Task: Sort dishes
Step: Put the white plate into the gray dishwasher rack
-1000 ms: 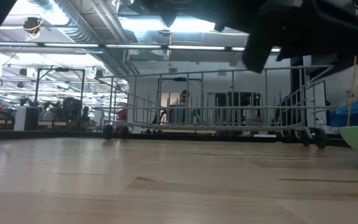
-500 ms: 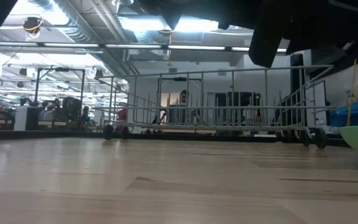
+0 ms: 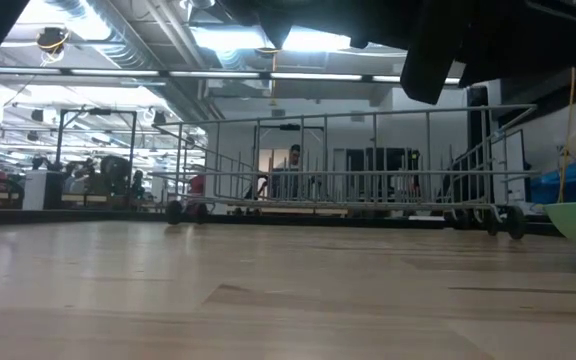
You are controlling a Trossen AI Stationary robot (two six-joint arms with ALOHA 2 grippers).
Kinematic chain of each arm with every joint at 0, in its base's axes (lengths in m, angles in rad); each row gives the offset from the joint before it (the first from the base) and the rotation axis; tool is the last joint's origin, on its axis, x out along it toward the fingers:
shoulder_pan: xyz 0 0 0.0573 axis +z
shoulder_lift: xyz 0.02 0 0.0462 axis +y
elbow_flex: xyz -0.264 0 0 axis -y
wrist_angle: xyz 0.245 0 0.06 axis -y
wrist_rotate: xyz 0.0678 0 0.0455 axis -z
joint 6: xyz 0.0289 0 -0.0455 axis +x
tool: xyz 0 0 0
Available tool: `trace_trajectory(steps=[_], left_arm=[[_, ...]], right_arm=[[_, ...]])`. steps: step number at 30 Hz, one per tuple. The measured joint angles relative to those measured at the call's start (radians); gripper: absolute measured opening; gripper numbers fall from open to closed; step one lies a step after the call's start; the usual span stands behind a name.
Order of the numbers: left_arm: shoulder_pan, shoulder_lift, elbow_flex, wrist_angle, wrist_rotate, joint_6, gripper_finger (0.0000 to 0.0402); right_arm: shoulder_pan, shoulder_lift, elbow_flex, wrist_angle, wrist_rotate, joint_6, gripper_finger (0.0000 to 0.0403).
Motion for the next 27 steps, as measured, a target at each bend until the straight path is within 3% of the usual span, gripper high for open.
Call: trace_trajectory(steps=[11, 19, 27], left_arm=[[0.01, 0.0, 0.0, 0.0, 0.0, 0.0, 0.0175], [0.01, 0.0, 0.0, -0.001, 0.0, 0.0, 0.0175], [0.01, 0.0, 0.0, -0.002, 0.0, 0.039, 0.0175]], right_arm=[[0.0, 0.414, 0.085, -0.163, -0.32, 0.26, 0.0112], [0.0, 0.552, 0.126, -0.319, -0.333, 0.309, 0.0112], [0.0, 0.571, 0.128, -0.373, -0.332, 0.324, 0.0112]])
